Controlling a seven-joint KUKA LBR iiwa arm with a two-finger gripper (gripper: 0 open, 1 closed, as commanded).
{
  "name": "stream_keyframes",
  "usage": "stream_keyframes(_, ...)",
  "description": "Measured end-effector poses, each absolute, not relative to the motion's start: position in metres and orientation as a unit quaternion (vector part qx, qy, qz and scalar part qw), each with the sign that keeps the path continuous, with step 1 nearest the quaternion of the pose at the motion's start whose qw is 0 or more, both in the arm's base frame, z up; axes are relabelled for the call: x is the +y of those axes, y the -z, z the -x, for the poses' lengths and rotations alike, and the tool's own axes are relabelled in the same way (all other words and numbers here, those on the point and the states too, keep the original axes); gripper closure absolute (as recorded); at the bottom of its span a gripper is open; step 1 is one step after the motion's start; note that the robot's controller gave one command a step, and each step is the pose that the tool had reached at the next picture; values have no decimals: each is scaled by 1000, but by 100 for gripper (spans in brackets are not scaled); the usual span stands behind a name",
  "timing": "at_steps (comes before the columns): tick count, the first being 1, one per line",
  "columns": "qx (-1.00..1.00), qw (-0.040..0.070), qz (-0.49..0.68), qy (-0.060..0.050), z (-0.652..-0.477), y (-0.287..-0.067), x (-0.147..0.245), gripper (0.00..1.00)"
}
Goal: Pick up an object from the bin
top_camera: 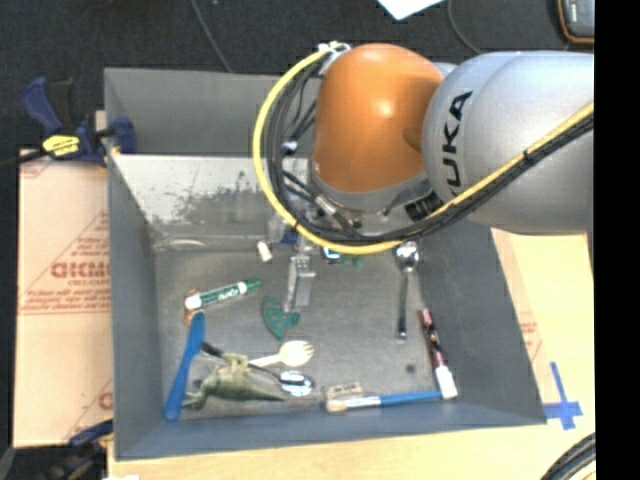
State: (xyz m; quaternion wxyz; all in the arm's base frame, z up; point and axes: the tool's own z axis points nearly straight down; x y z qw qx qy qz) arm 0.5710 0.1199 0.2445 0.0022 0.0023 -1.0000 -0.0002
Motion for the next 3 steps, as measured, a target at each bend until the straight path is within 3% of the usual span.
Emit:
stream_keyframes(1, -1000, -2, 0, 1, -572, -249, 119, 0)
stream_keyframes(2, -999, -2, -47, 1, -488, -72, 140, 0)
stream_keyframes(3, -1000, -8, -23, 2, -500, -160, 139, 0)
